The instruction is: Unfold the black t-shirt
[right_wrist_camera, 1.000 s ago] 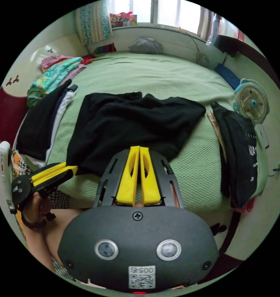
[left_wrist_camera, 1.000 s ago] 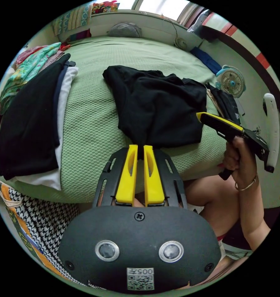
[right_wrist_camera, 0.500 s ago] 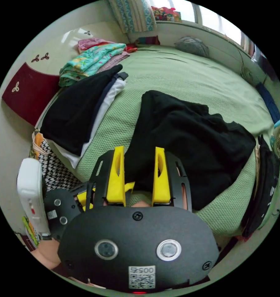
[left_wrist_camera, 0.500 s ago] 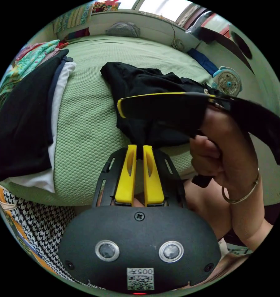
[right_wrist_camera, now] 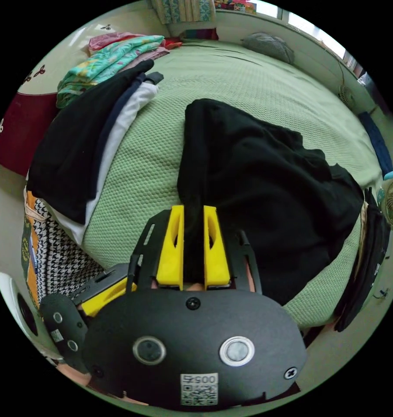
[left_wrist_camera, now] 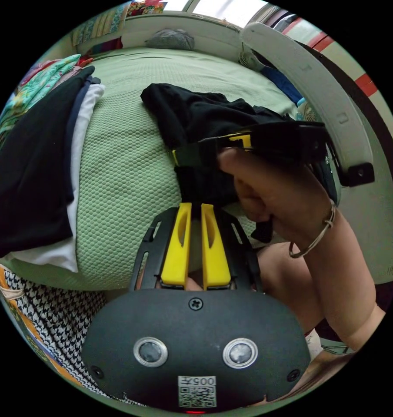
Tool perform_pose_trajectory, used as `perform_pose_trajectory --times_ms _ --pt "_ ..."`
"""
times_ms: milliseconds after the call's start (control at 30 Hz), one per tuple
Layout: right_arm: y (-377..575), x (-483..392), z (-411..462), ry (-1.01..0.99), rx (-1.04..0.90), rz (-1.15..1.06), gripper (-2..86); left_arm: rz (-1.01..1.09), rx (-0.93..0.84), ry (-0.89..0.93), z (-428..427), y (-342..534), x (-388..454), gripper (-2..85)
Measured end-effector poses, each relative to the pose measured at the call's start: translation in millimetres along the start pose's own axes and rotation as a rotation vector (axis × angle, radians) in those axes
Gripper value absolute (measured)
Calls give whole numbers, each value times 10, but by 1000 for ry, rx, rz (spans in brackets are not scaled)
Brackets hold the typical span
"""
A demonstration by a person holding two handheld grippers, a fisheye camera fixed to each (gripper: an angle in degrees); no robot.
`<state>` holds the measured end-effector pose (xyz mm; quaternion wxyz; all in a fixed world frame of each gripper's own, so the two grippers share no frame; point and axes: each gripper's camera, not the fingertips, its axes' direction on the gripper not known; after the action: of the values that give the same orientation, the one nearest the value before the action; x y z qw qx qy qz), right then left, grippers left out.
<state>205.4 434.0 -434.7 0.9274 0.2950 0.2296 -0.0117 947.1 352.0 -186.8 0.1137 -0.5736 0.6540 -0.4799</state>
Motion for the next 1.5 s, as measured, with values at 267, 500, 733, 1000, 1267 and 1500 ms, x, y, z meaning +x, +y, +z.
perform_pose_trajectory --times_ms 267,500,733,1000,1267,1500 --pt "226 545 -306 -227 53 114 -6 -85 30 134 -86 55 -281 49" --pt "524 1046 -580 -297 110 172 -7 -150 114 153 -237 73 -467 0" --pt "849 1535 -875 -370 180 218 -8 -187 69 107 -68 -90 -410 -6" --pt "1387 2163 -1262 -347 289 298 -8 -149 26 87 216 -418 58 -2" --pt "1917 2741 -1502 -261 346 376 -9 -41 20 48 504 -766 675 38" --pt "2262 3106 -1987 -205 436 418 -9 -52 38 85 637 -952 941 55"
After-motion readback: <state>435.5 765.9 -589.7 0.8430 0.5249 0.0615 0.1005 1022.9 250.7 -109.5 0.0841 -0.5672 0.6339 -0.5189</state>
